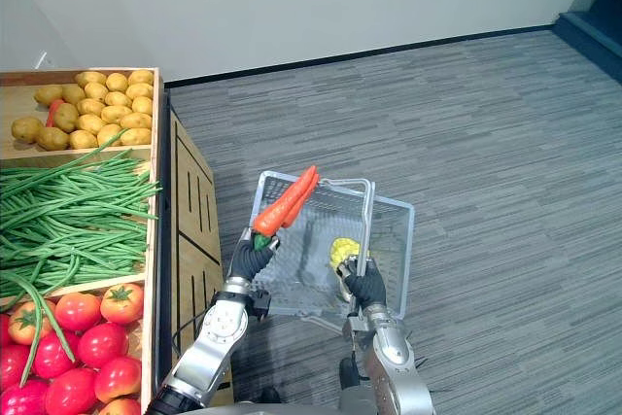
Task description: Pick vegetable in the basket
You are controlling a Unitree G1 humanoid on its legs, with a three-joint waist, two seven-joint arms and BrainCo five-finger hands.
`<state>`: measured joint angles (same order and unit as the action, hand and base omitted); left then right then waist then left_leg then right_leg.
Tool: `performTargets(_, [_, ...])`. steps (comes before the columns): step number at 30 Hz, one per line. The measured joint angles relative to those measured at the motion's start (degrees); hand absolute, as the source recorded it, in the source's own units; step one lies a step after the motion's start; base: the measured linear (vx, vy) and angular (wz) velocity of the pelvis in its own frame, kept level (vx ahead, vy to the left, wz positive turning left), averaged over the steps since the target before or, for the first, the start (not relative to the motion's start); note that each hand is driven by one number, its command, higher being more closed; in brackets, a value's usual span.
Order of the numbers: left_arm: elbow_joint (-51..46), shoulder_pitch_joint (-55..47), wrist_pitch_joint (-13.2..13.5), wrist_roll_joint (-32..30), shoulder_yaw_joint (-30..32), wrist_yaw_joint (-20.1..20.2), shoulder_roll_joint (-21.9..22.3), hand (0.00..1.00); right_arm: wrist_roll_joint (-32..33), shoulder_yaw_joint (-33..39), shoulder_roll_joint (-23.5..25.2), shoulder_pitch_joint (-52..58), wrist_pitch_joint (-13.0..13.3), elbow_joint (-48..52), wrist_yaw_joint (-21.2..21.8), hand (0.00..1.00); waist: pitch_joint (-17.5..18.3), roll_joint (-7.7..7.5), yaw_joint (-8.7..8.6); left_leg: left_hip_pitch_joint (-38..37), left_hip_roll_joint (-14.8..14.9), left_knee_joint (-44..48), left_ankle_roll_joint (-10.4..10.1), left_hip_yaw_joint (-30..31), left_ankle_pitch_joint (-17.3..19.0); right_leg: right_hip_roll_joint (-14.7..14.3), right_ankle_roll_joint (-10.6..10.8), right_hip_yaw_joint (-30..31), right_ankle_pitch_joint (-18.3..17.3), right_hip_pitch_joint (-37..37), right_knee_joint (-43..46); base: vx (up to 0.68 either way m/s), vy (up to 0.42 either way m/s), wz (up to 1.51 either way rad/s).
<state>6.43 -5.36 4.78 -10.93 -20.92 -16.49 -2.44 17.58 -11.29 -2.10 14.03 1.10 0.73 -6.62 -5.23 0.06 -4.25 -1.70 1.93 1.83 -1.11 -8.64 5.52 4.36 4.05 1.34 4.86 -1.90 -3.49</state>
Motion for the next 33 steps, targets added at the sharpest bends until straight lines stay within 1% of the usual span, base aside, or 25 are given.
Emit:
performTargets(5, [5.16,0.21,-0.92,-0.98,-1.97,1.52,-0.01,1.0,3.83,-0.66,-0.05,-0.11,0.0,-0.53,0.12,1.0,0.1,-0.09,0.02,-0.39,-0.19,-1.9,0.01,0.95,-1.48,0.14,0.03,-1.21,-0.04,0.02,0.0,-0.01,-0.01,0.12])
performTargets(6, [6.26,0.28,-1.32,-0.99,-2.09,1.61,0.08,0.0,5.04,-1.33,-0.05,-0.22,0.0,-0.93,0.19,1.0,0.16,-0.14,0.04,-0.42,-0.19,-1.98,0.0,1.0,-1.53,0.13,0.03,-1.26,-0.04,0.04,0.0,0.0,0.0,0.0])
performTargets(9, [10.91,1.68,-2.48,-0.97,-2.03,2.08,0.07,0.0,7.68,-2.9,-0.16,-0.11,-0.06,-1.86,0.51,1.0,0.49,-0.3,-0.04,-0.42,-0.21,-1.98,-0.01,0.99,-1.54,0.15,0.03,-1.25,-0.04,0.03,0.0,-0.01,0.0,0.0])
performTargets(10, [12.62,2.45,-3.34,-0.98,-2.03,2.72,0.06,0.0,9.05,-3.81,-0.2,-0.1,-0.44,-1.97,0.74,1.0,0.71,-0.45,-0.13,-0.43,-0.22,-2.01,-0.04,0.99,-1.57,0.16,0.03,-1.23,-0.04,0.02,0.0,0.0,0.0,0.0])
performTargets(12, [13.46,3.02,-3.62,-1.1,-2.02,2.85,0.02,0.0,10.19,-4.75,-0.19,0.04,-0.53,-1.97,1.38,1.0,1.02,-0.6,-0.31,-0.43,-0.22,-2.06,-0.05,0.99,-1.59,0.16,0.03,-1.22,-0.04,-0.01,0.0,-0.02,-0.001,0.0])
performTargets(15, [14.6,4.41,-4.42,-1.95,-2.11,4.09,0.03,0.0,11.7,-5.74,-0.14,0.0,-0.61,-1.96,2.26,1.0,1.87,-0.75,-0.35,-0.48,-0.25,-2.14,-0.05,0.94,-1.6,0.18,0.02,-1.19,-0.05,-0.04,0.0,0.0,0.0,0.0])
performTargets(18, [14.61,4.61,-4.42,-3.41,-2.15,4.41,0.02,0.0,12.33,-5.88,-0.12,-0.03,-0.62,-1.96,3.33,1.0,2.35,-1.09,-0.55,-0.52,-0.33,-2.17,-0.05,0.89,-1.61,0.25,0.02,-1.17,-0.05,-0.04,0.0,0.0,0.0,0.0])
performTargets(21, [14.61,4.62,-4.42,-3.95,-2.12,5.06,0.01,0.0,12.32,-5.84,-0.12,-0.03,-0.62,-1.96,3.35,1.0,2.49,-1.31,-0.74,-0.53,-0.38,-2.17,-0.05,0.89,-1.61,0.29,0.02,-1.17,-0.05,-0.04,0.0,0.0,0.0,0.0])
performTargets(23, [14.59,4.65,-4.42,-4.68,-2.12,5.24,-0.01,0.0,12.21,-5.42,-0.12,-0.02,-0.74,-1.96,3.34,1.0,2.54,-1.36,-1.17,-0.55,-0.45,-2.17,-0.05,0.88,-1.61,0.34,0.02,-1.17,-0.05,-0.02,0.0,0.0,0.0,0.0])
performTargets(27, [12.62,4.74,-4.39,-5.92,-2.09,5.26,-0.02,0.0,9.17,-3.71,-0.15,0.08,-1.52,-2.12,3.28,1.0,2.54,-1.36,-1.19,-0.57,-0.5,-2.17,-0.04,0.89,-1.61,0.39,0.02,-1.2,-0.05,0.0,0.0,0.0,0.0,0.0])
performTargets(29, [8.44,4.59,-4.21,-6.58,-2.05,5.28,-0.06,0.0,6.05,-1.54,-0.13,0.23,-1.53,-2.6,3.09,1.0,2.54,-1.35,-1.14,-0.58,-0.5,-2.17,-0.04,0.97,-1.61,0.4,0.02,-1.27,-0.05,0.06,0.0,0.0,0.0,0.0])
performTargets(33, [3.15,4.04,-2.77,-7.24,-1.82,5.32,-0.47,0.0,1.92,1.93,-0.07,1.04,-1.54,-2.76,2.9,1.0,2.55,-1.32,-1.11,-0.7,-0.54,-2.16,0.01,1.52,-1.65,0.47,0.06,-1.78,-0.15,0.44,0.0,-0.01,-0.004,0.06])
